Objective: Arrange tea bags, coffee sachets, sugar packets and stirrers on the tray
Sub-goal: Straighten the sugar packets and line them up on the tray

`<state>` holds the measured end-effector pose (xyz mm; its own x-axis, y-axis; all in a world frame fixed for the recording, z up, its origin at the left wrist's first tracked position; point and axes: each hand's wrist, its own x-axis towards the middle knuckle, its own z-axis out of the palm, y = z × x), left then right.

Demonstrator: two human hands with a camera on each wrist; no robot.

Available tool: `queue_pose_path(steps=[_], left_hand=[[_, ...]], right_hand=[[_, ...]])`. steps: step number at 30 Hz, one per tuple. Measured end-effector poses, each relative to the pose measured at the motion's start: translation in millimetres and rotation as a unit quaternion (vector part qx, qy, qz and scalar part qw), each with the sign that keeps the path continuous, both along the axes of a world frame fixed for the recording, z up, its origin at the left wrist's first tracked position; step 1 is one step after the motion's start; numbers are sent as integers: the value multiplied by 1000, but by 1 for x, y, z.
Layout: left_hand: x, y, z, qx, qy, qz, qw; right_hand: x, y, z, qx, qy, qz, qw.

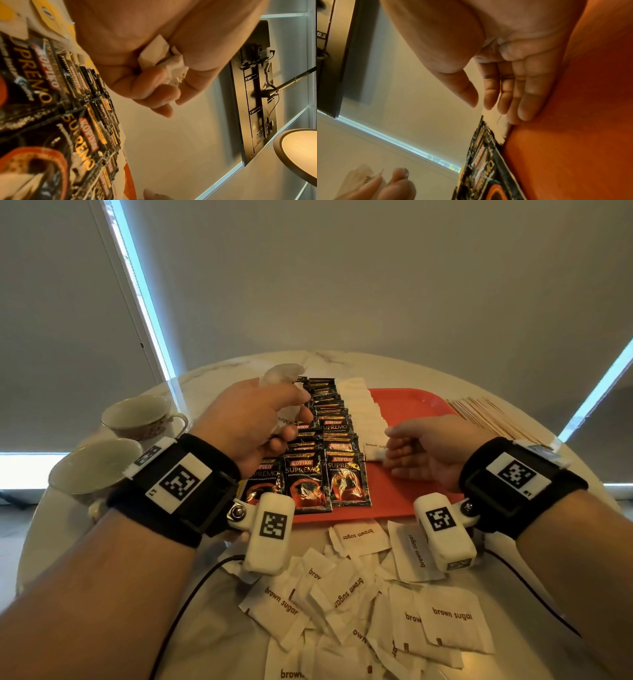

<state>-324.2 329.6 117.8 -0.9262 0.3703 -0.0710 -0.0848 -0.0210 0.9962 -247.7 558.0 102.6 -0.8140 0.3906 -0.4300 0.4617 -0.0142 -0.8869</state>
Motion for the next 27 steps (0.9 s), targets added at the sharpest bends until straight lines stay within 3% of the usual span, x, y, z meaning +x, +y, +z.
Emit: queue_pose_path(steps=[9, 12, 15, 18, 21, 27], left_hand=[[2, 1, 2, 3, -9, -3, 1000], [7, 0, 4, 17, -23, -20, 999], [13, 2, 4, -9, -8, -62, 998], [17, 3, 1, -57, 28, -99, 993], [15, 2, -1, -69, 25, -110, 991], [8, 2, -3, -94, 56, -65, 992]], right_hand=[[-2, 0, 0, 5, 21, 11, 1000], [-3, -11, 6, -21, 91, 44, 995], [-4, -31, 15, -59, 189, 134, 971], [-7, -51, 14, -10, 265, 182, 947], [-8, -56, 8, -21, 316, 144, 938], [-6, -44, 3, -91, 313, 82, 942]])
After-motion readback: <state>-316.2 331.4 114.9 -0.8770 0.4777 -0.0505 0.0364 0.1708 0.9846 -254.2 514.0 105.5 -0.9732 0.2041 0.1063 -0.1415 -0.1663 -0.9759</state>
